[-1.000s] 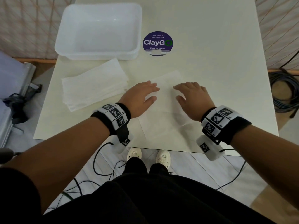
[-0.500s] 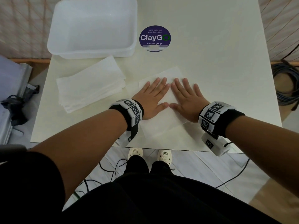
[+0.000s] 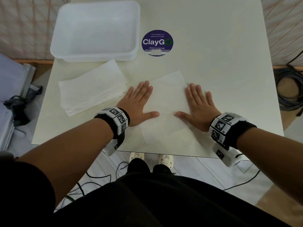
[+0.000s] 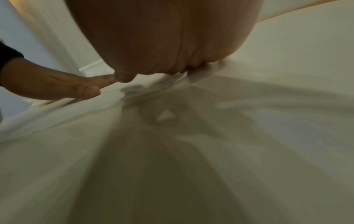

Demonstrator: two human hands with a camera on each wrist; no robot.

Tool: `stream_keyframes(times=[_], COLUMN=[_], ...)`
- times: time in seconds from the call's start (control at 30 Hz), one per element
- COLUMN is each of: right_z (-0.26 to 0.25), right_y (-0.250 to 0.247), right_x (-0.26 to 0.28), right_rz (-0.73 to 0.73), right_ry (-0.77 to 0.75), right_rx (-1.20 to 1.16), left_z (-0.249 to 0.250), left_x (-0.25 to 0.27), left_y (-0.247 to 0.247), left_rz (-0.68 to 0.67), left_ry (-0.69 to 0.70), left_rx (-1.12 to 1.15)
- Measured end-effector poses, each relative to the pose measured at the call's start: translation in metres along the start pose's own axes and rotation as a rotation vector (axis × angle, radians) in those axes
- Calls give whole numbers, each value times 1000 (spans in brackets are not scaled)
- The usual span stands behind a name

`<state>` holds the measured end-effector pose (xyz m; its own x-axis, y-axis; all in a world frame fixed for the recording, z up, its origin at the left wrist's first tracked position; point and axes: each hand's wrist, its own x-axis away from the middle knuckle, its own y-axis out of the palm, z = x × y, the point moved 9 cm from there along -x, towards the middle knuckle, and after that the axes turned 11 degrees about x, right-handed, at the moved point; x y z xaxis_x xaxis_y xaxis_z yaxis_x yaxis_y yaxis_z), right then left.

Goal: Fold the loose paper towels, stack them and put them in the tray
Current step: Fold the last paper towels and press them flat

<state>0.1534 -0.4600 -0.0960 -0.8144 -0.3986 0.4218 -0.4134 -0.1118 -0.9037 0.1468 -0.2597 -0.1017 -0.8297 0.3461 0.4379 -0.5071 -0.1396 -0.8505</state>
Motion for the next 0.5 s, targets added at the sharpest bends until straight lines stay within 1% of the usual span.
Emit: stream_keyframes(times=[0.07,0.1,0.17,0.2,0.23,0.33,0.43,0.5], right_z=[1,3,8,11,13,20,23,25], right_y=[-7,-15,-36,-46,-52,-61,-64,-64], right_x=[0,-1,-5,-8,-13,-25,-31,-32], right_rz=[26,77,229,285,311,288,259,245], right_ry=[19,33,67,88,113,185,206,216], right_rx=[-41,-63,-84,-79,-74,-99,-125,-170], left_z=[0,1,1,2,2,8,13,16], left_x=[0,-1,0,0,1,1,-2,-4], left_y=[1,1,1,0,-1,-9,-21,-33], left_rz=[-4,-6,-6,-5,-1,21,45,98], left_ry=[-4,-4,-3,-3,0,19,6,-9], left_rx=[3,3,5,6,8,7,18,65])
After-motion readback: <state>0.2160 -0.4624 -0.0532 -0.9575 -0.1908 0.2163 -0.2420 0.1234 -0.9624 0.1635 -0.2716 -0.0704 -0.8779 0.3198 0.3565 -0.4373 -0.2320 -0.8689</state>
